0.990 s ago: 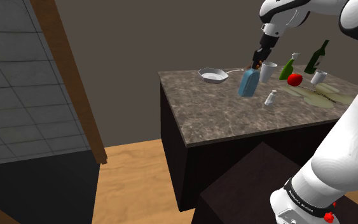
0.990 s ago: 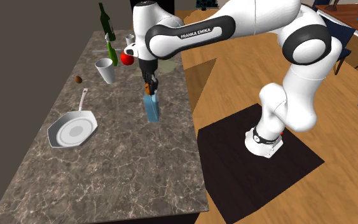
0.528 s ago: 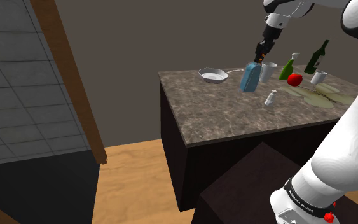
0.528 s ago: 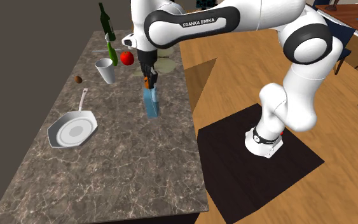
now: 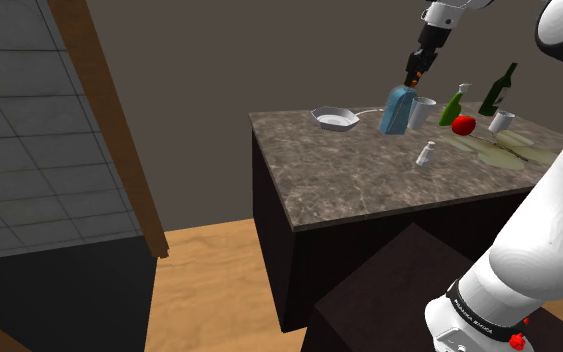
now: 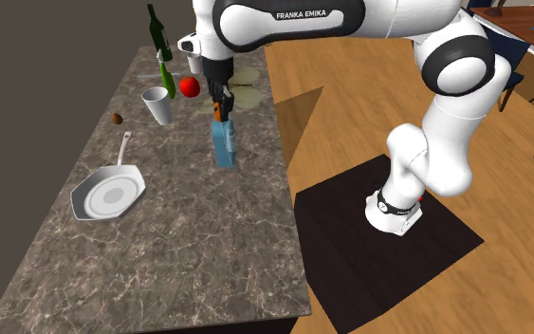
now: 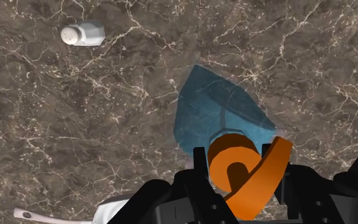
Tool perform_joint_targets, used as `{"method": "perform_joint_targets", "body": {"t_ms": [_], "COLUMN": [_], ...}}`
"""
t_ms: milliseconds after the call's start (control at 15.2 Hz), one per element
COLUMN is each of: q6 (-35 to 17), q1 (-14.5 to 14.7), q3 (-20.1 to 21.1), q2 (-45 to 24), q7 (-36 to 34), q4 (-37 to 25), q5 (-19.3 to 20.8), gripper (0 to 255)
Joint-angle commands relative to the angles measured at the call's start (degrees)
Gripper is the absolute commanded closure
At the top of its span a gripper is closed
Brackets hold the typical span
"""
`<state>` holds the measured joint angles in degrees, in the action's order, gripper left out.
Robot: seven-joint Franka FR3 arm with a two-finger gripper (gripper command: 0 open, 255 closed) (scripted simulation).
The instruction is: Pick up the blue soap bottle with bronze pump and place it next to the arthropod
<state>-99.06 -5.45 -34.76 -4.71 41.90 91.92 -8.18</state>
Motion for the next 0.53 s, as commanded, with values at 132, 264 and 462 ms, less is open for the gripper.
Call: {"method": "perform_joint_targets", "body": {"t_ms": [132, 264, 462], "q6": [3.66, 5.37, 8.01], "q1": [-0.46, -0.68, -1.10], "q3": [-0.21, -0.30, -0.46], "q2": [-1.21, -1.69, -2.57], "q7": [0.12, 0.15, 0.24], "q4": [-4.63, -6.71, -10.05], "q5": [-0.68, -0.95, -1.48], "gripper": [255, 255, 255]}}
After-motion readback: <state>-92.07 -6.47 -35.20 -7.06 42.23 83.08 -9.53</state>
